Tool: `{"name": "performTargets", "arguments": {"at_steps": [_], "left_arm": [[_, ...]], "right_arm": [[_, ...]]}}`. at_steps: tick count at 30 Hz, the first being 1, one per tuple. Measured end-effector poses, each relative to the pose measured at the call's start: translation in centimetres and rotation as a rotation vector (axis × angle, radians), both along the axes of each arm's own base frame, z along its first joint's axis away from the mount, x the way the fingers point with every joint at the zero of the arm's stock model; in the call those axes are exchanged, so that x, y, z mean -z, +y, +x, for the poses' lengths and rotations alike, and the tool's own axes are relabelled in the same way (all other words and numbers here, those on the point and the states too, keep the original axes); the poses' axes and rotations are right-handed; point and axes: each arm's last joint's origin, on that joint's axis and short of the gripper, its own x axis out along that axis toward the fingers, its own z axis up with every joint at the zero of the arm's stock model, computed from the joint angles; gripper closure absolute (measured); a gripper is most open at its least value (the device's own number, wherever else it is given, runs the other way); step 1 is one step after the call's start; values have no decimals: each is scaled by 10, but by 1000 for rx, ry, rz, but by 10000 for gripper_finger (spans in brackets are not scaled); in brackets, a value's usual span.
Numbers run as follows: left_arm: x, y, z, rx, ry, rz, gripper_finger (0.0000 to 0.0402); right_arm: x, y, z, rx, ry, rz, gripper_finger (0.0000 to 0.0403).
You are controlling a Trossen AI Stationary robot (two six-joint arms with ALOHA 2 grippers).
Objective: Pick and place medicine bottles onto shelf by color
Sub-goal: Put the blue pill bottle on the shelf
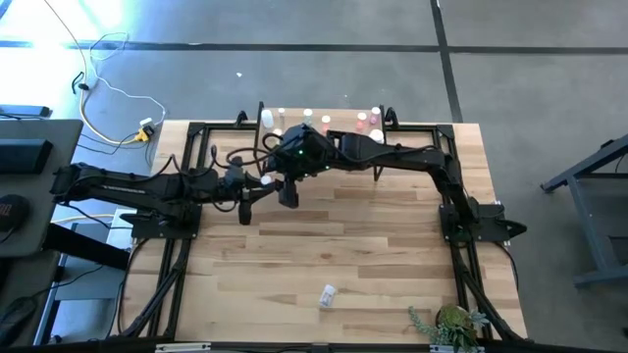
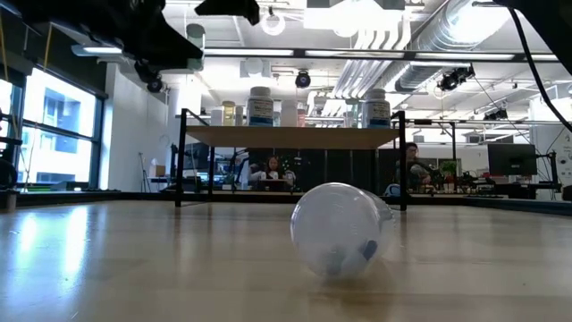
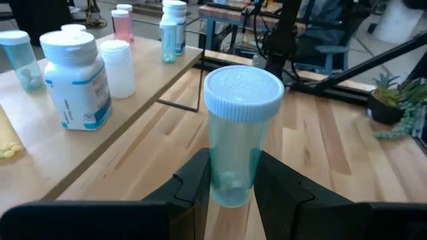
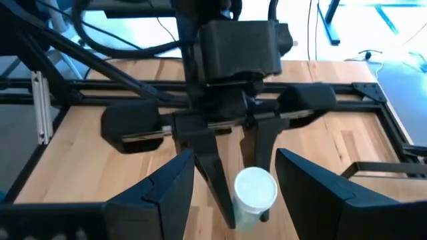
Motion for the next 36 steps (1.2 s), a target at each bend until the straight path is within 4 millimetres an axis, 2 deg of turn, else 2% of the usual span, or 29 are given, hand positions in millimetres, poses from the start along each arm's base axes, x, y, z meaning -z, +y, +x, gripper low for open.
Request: {"name": "performTargets", "arguments": {"at_steps": [11, 19, 36], "left_arm": [[2, 0, 6, 3, 9, 28, 314], [3, 0, 6, 3, 10, 29, 314], [-3, 0, 7, 11, -33, 69, 314]], "right_arm": [[32, -4, 5, 94, 74, 21, 200], [31, -4, 5, 100, 69, 48, 204], [32, -4, 5, 135, 83, 132, 260]]}}
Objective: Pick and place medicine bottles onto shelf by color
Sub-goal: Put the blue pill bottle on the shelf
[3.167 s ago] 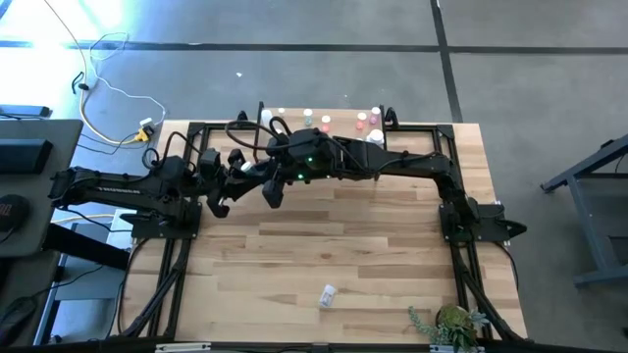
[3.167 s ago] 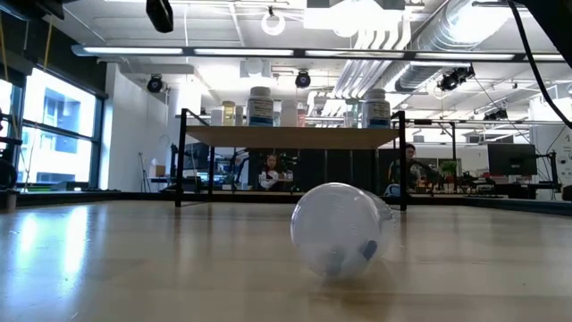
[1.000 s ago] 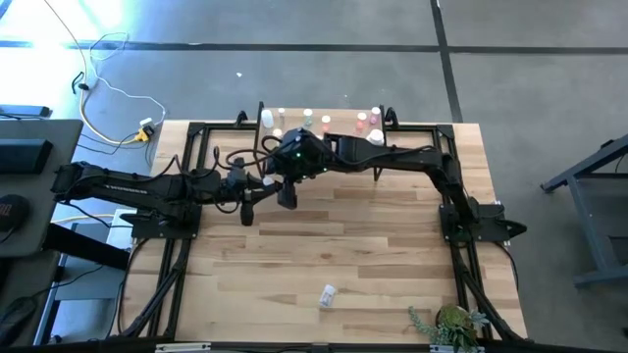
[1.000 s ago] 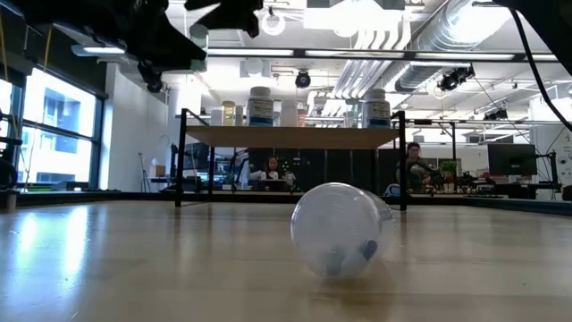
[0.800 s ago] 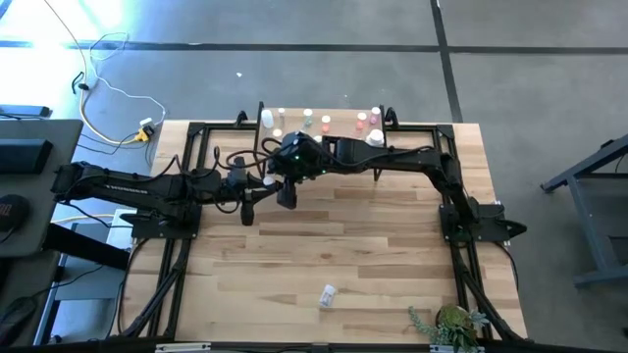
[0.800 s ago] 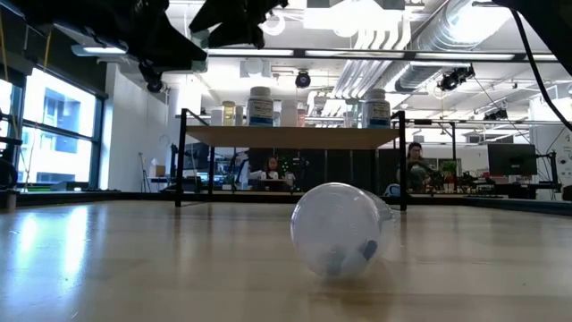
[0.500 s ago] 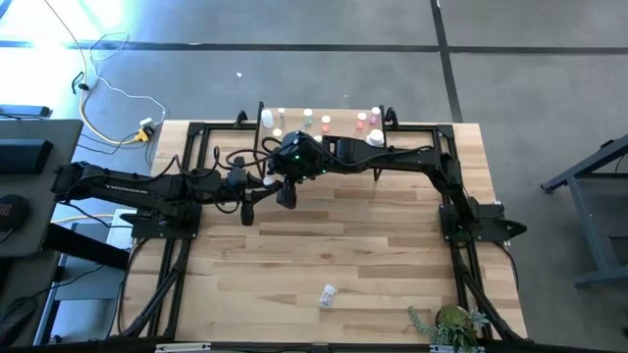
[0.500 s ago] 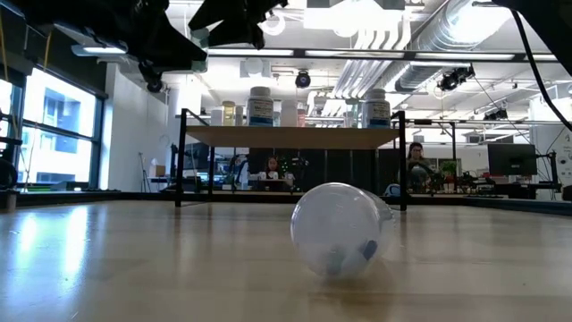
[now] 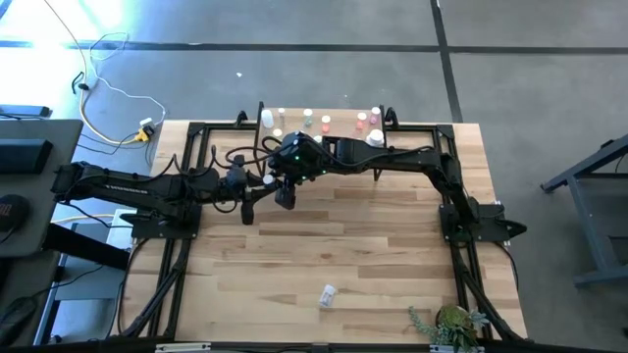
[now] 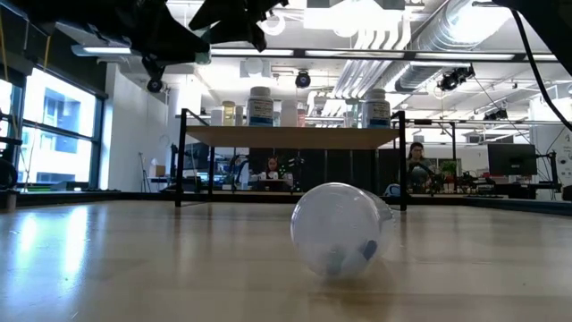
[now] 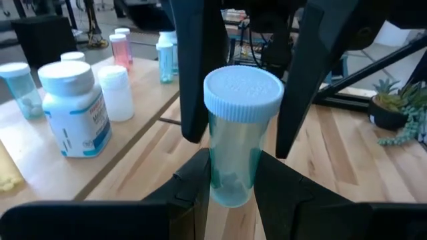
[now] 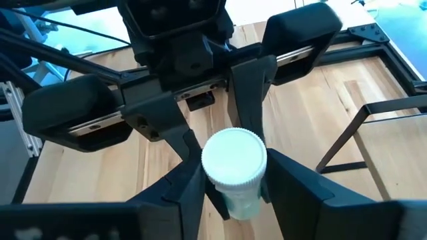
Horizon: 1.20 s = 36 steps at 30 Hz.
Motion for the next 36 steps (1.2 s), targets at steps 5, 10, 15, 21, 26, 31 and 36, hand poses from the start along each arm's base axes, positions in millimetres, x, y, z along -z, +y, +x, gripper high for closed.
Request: {"name": "performTargets", "arguments": {"at_steps": [5, 10, 15, 21, 26, 31, 36], "left_arm": [[0, 0, 0, 8, 10, 34, 314], [0, 0, 0, 8, 9, 33, 314], [0, 0, 0, 7, 9, 32, 314], [0, 0, 0, 9, 11, 34, 292], [1, 0, 0, 6, 19, 16, 244], [0, 0, -2, -1, 2, -10, 202], [1, -1, -7, -6, 25, -30, 182]], "right_arm": [[0, 0, 0, 0, 0, 0, 276], [0, 0, 0, 0, 0, -2, 288], [0, 0, 0, 0, 0, -2, 290], [0, 0, 0, 27, 2, 29, 290], [0, 0, 0, 38, 3, 37, 292], [-4, -1, -1, 75, 5, 58, 292], [-13, -1, -4, 130, 6, 68, 292]]}}
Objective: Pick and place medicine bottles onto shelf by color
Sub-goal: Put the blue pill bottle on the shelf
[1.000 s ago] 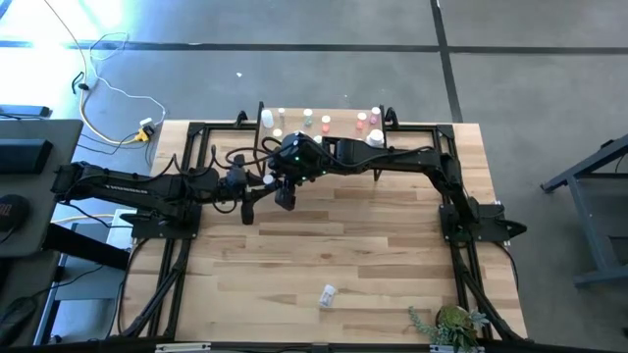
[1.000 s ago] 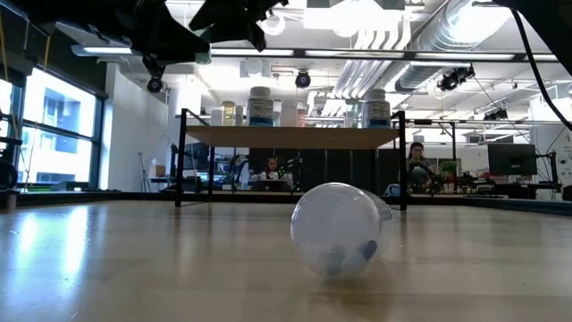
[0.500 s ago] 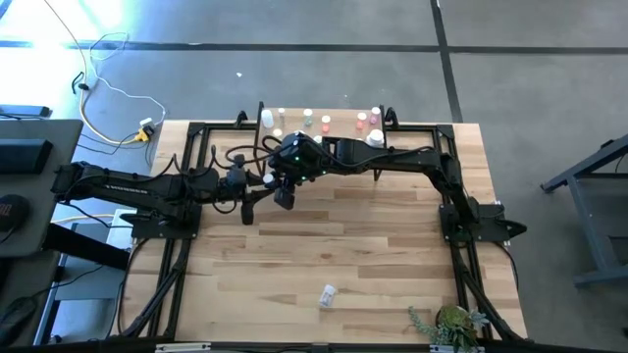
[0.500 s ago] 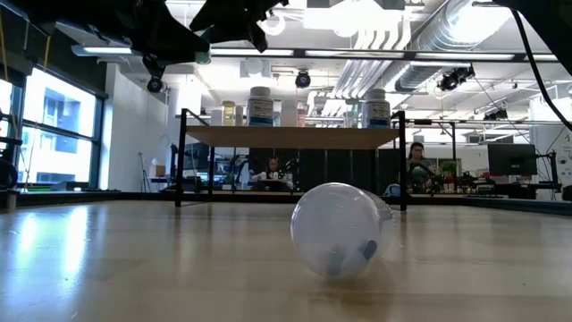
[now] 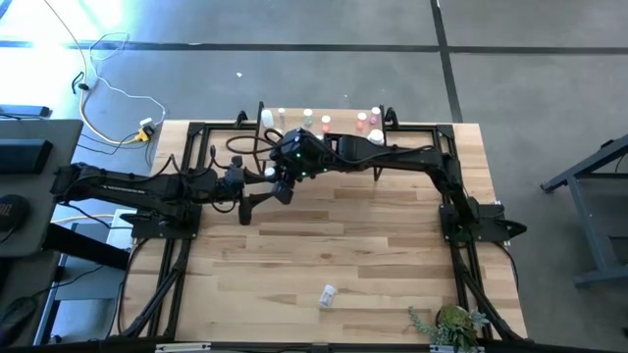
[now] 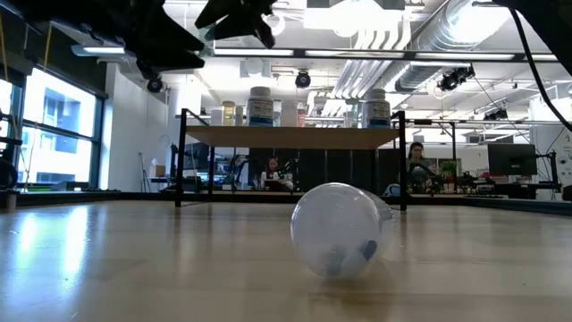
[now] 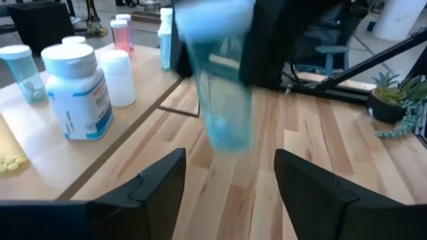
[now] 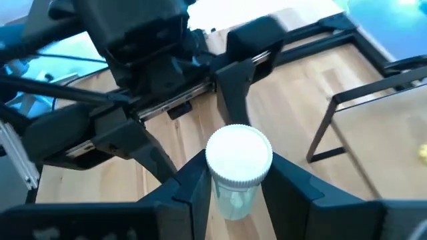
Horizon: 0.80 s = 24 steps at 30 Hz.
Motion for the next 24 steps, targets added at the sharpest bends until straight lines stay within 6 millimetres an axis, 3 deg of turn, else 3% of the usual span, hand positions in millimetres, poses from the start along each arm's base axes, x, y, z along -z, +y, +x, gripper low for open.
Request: {"name": "performTargets", "arguments": {"at_steps": [24], "left_arm": [[-6, -2, -16, 44, 27, 66, 181]], "right_arm": [[-51, -4, -15, 123, -84, -74, 291]]}}
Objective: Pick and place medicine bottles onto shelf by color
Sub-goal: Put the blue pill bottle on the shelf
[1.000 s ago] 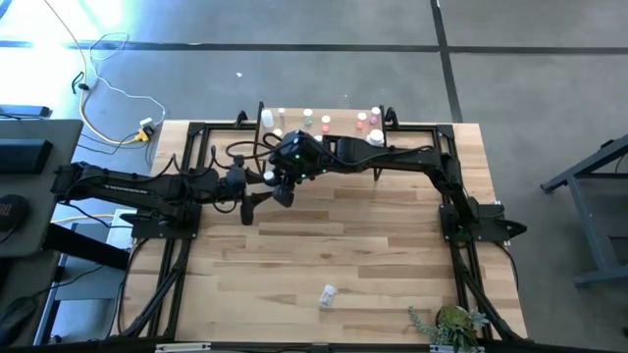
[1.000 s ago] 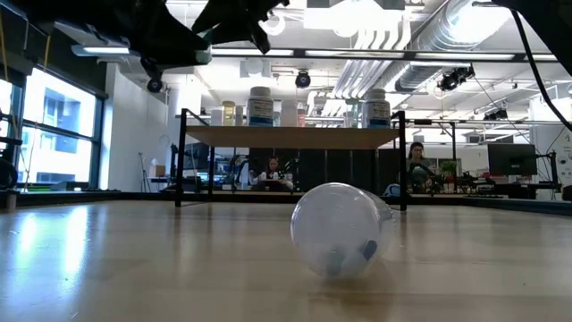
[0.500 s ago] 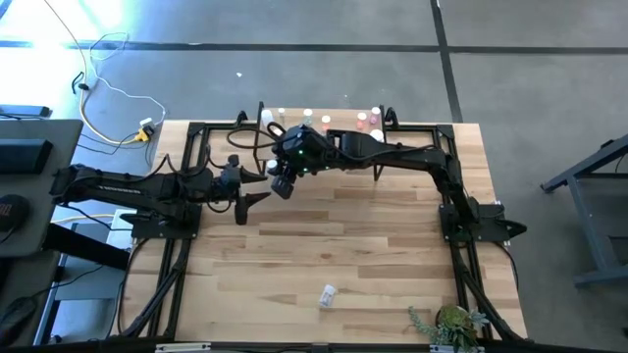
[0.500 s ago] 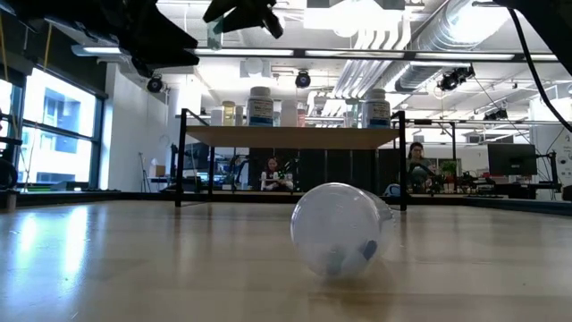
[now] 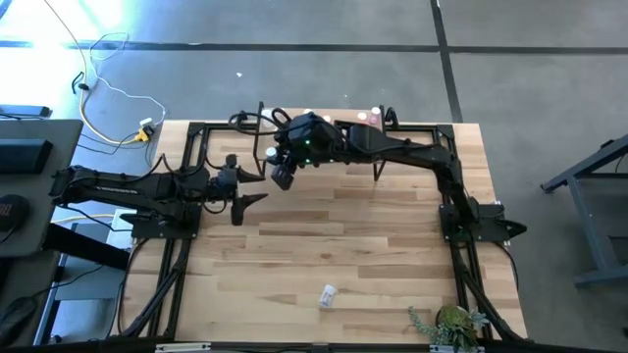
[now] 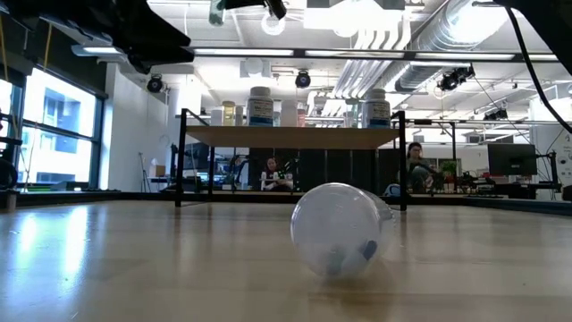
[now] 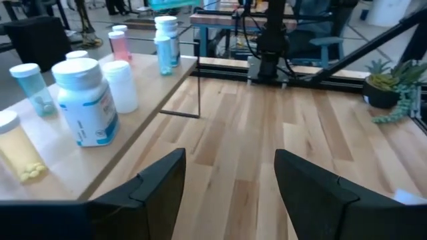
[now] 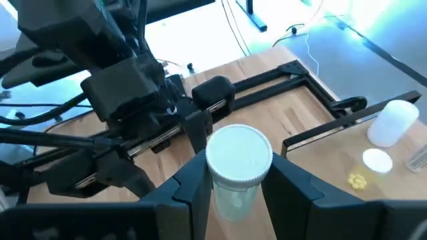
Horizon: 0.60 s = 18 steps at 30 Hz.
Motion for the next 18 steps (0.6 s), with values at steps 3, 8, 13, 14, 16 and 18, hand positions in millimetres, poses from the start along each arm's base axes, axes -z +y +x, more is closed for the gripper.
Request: {"name": "performTargets", "arguments": {"at_steps": [3, 8, 13, 14, 16, 18], "left_arm": [[0, 0, 0, -11, -1, 3, 183], [-2, 1, 0, -37, -23, 11, 182], [-8, 3, 1, -65, -64, 86, 181], [-10, 3, 1, -74, -74, 103, 181], [-13, 4, 1, -108, -90, 132, 181], [-15, 5, 1, -153, -109, 151, 181]], "right_arm": [[-3, -4, -6, -1, 22, -16, 291], [-14, -14, -19, 1, 36, -56, 291], [-31, -30, -40, 11, 43, -115, 291], [-37, -33, -46, 20, 34, -129, 291], [-46, -41, -58, 35, 33, -151, 291], [-55, -49, -70, 52, 29, -169, 291]]}}
